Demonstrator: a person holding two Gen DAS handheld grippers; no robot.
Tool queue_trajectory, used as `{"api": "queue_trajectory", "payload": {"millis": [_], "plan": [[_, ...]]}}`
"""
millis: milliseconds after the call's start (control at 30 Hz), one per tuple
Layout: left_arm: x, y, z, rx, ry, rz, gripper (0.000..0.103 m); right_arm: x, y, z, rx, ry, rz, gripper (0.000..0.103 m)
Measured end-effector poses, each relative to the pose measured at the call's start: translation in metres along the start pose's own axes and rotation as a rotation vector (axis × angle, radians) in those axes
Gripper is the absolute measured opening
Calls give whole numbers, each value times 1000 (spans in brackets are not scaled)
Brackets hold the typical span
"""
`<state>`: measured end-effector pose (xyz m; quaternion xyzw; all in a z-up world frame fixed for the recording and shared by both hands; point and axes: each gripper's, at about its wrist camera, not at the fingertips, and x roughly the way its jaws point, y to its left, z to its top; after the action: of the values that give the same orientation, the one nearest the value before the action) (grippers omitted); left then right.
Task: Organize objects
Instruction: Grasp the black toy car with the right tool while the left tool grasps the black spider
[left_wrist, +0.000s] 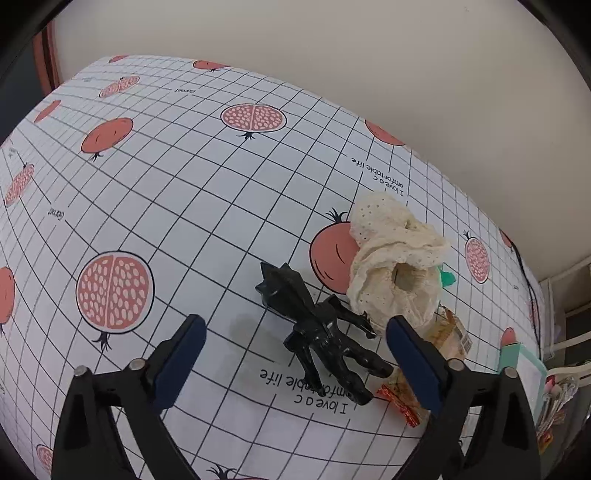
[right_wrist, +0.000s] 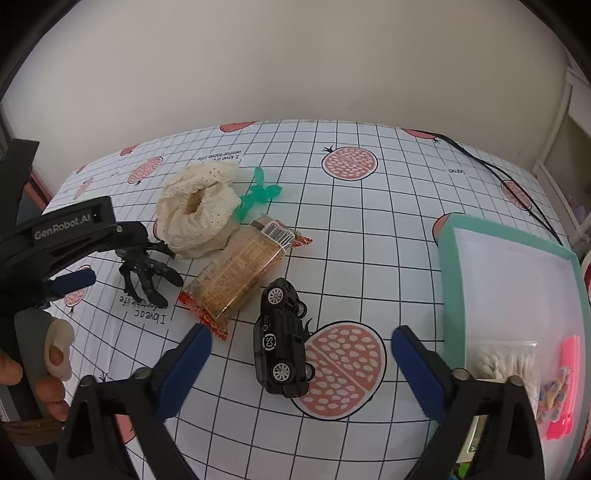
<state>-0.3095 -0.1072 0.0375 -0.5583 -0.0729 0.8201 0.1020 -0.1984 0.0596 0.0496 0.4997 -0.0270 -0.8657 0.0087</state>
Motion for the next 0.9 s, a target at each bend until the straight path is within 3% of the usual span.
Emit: {"api": "queue_trajectory", "payload": {"millis": [233, 467, 600, 900], "plan": [[10, -6, -4, 35, 23, 7, 85, 6, 1, -3, -5, 17, -23, 76], [14, -11, -7, 76, 28, 31, 84, 9, 3, -4, 1, 23, -30, 65], [16, -10, -8, 92, 29, 38, 84, 13, 2, -4, 21, 36, -40, 53], [16, -14, -8, 128, 25, 14, 77, 20, -2, 0, 81, 46, -22, 42]]}}
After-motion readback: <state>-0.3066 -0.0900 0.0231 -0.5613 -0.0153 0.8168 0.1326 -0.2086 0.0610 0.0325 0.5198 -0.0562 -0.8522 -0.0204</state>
